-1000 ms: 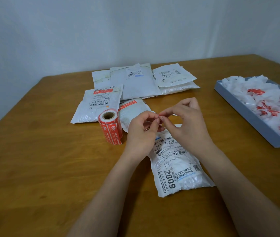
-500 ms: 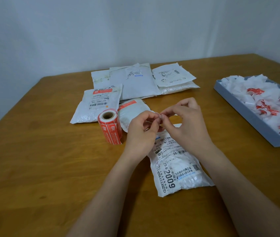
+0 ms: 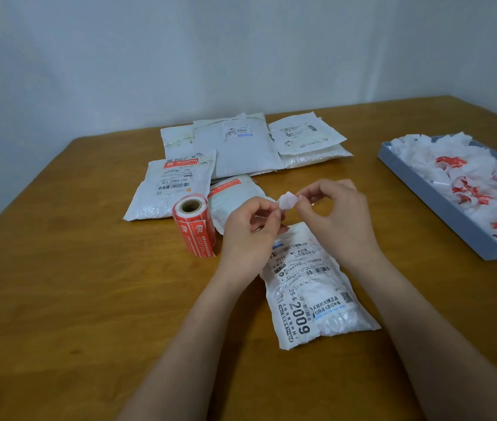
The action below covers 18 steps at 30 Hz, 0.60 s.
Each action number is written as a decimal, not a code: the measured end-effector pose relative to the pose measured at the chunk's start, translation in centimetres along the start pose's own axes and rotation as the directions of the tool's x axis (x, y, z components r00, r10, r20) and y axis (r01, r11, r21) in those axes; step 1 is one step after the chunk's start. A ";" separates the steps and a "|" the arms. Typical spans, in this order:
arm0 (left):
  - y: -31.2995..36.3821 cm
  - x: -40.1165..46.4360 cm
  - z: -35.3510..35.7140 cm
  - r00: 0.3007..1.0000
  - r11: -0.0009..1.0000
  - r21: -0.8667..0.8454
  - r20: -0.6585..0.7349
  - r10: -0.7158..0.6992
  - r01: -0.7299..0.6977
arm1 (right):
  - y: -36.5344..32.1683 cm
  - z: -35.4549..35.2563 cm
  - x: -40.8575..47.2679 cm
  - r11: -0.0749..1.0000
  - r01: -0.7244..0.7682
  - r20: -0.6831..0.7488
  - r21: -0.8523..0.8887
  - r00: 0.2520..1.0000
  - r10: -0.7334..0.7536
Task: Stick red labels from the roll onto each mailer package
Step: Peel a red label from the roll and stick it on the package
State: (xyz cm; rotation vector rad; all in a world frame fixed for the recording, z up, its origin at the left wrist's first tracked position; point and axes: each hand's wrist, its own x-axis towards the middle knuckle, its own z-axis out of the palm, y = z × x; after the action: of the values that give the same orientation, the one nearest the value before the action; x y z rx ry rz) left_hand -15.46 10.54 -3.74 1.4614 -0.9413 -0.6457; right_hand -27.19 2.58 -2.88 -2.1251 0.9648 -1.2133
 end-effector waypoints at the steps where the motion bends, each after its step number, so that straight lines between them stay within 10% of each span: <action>1: 0.0 0.0 0.0 1.000 1.000 -0.006 -0.004 -0.008 0.008 | 0.2 0.0 0.1 1.000 -0.029 0.007 0.007 1.000 0.029; 18: 0.7 -0.3 0.1 0.997 0.998 0.006 -0.053 -0.057 0.057 | 1.0 -0.6 1.2 0.843 -0.454 0.017 0.288 0.883 0.470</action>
State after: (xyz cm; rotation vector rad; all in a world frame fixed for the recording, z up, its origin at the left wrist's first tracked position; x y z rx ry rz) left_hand -15.82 10.81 -3.15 1.5091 -0.8648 -0.6428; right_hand -27.60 0.95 -2.67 -1.5218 1.1651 -1.0856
